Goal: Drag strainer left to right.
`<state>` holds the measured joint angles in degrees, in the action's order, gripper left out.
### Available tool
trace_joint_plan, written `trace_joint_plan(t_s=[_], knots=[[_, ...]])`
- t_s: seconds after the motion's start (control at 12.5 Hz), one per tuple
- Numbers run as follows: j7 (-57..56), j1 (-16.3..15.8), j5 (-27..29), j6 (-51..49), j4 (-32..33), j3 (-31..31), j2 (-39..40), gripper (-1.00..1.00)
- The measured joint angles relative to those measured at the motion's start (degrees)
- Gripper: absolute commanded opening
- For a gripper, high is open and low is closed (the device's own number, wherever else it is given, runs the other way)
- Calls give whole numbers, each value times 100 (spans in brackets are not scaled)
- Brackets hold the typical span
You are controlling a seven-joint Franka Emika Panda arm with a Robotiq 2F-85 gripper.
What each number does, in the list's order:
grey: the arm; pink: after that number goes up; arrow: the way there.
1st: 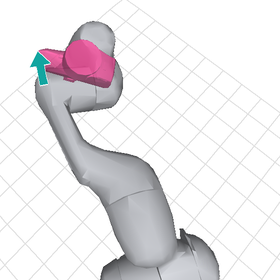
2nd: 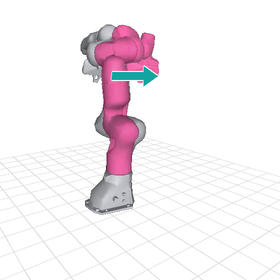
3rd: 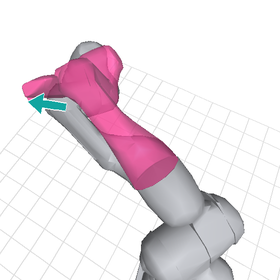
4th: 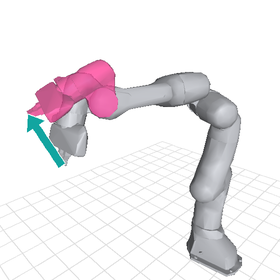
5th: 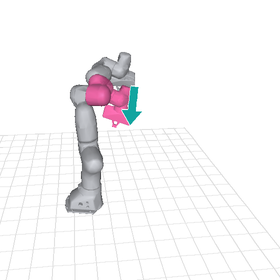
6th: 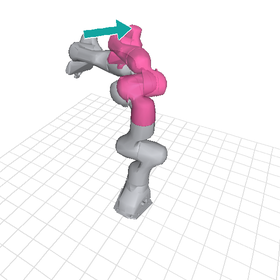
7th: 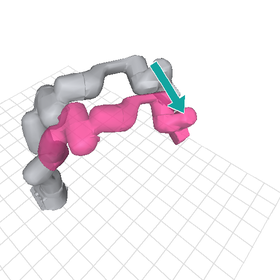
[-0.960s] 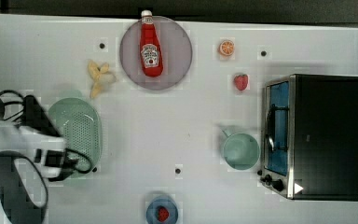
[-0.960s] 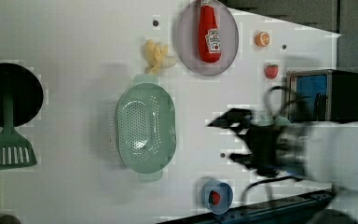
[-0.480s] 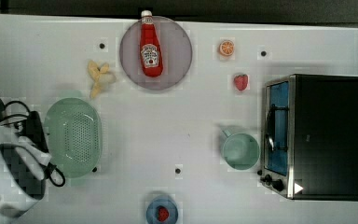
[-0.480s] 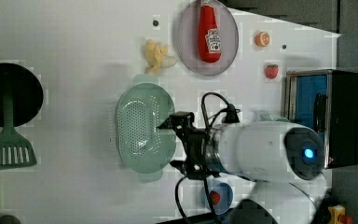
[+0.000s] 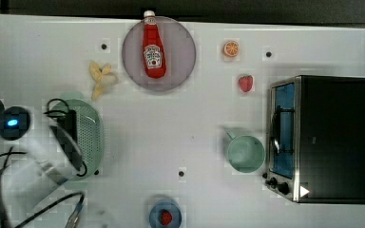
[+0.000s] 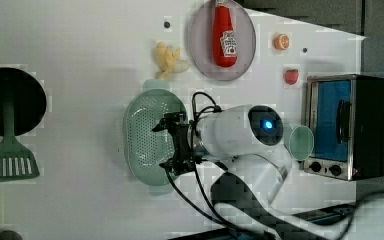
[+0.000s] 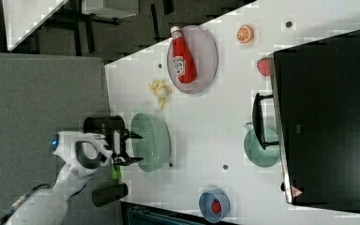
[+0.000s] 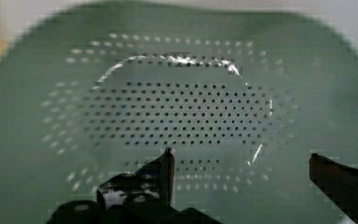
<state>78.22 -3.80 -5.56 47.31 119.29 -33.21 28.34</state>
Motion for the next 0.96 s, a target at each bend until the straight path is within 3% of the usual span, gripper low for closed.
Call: trace_joint_plan(t_s=[0.32,0.96], knots=[[90,-154,-350,831,190,635,336,100],[129,-460,-477,999,224,983,512,100]])
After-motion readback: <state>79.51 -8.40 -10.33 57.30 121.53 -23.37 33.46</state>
